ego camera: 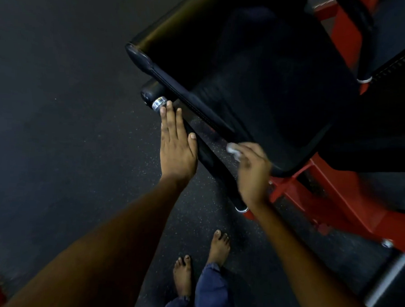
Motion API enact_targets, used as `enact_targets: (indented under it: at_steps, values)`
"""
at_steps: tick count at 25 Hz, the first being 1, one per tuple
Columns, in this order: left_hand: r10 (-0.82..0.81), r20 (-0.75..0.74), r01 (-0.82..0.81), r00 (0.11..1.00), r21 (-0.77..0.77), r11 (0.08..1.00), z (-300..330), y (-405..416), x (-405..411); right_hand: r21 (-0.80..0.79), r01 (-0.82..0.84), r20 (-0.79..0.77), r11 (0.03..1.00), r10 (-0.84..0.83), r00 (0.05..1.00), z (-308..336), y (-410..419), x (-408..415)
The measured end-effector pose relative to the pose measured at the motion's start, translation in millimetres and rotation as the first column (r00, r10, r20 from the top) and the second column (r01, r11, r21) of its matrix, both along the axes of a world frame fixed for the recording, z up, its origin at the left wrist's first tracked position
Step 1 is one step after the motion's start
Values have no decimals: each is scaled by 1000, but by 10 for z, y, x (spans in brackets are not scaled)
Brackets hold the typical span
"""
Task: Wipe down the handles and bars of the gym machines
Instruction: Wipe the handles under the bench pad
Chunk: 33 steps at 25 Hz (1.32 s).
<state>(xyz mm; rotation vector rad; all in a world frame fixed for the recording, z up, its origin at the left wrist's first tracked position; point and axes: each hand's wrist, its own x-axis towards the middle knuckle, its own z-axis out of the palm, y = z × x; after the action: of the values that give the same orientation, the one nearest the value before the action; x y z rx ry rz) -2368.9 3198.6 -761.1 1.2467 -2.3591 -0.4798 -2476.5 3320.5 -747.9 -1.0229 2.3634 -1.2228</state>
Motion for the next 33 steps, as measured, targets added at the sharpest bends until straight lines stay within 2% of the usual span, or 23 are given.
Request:
enact_targets:
  at_steps: [2, 4, 5, 7, 8, 10, 12, 13, 14, 16, 18, 19, 20, 22, 23, 24, 26, 28, 30, 33]
  values:
    - [1, 16, -1, 1000, -14, 1000, -2, -1, -5, -73, -94, 176, 993, 105, 979, 136, -286, 310]
    - [7, 38, -6, 999, -21, 1000, 12, 12, -6, -156, 3, 256, 988, 38, 966, 153, -249, 415]
    - [15, 46, -14, 999, -25, 1000, 16, 13, -11, -115, 65, 308, 991, -27, 951, 102, -120, 380]
    - [23, 59, -22, 998, -21, 1000, 16, 14, -13, 148, 96, 346, 984, -143, 927, -79, 258, 221]
    - [25, 64, -24, 998, -21, 999, 19, 21, -11, 314, 41, 351, 949, -156, 923, -178, 424, 106]
    - [32, 66, -30, 997, -37, 999, 19, 23, -18, 563, -203, 427, 801, -71, 902, -415, 542, -137]
    - [34, 65, -31, 997, -41, 999, 13, 12, -18, 668, -442, 546, 598, 10, 838, -456, 288, -317]
    - [30, 66, -28, 997, -41, 999, 10, 15, -11, 638, -517, 618, 570, 21, 786, -396, 70, -354]
    - [25, 65, -23, 998, -44, 999, 8, 20, -11, 567, -551, 682, 612, 26, 730, -324, -159, -360]
    - [25, 58, -22, 998, -48, 999, 2, 18, -20, 400, -491, 752, 774, 29, 659, -213, -432, -328]
    - [25, 53, -23, 998, -38, 999, -2, 11, -13, 365, -420, 793, 831, -41, 608, -202, -235, -290]
    - [23, 49, -21, 999, -38, 999, -2, 11, -15, 428, -412, 777, 804, -95, 623, -281, -15, -273]
    - [23, 43, -21, 999, -43, 999, -2, 10, -12, 515, -412, 723, 751, -123, 680, -366, 200, -265]
    - [16, 25, -14, 1000, -51, 999, -5, -1, -8, 630, -424, 638, 651, -122, 760, -492, 409, -317]
    - [10, 18, -9, 1000, -50, 999, -8, -4, -8, 625, -455, 638, 634, -79, 766, -481, 365, -350]
    - [6, 10, -6, 1000, -49, 999, -13, -4, -10, 584, -457, 656, 671, -58, 752, -440, 262, -369]
    - [2, -8, -2, 1000, -54, 999, -26, -5, -12, 416, -347, 688, 841, -42, 724, -287, 59, -263]
    - [-5, -16, 4, 1000, -57, 998, -42, -17, -11, 229, -71, 572, 971, -75, 817, -166, 144, 12]
    - [-7, -14, 7, 1000, -45, 999, -45, -7, -6, 191, 204, 418, 960, -268, 868, -198, 529, 318]
    - [-8, -24, 8, 1000, -40, 999, -20, -2, 0, 292, 451, 367, 843, -534, 762, -329, 869, 671]
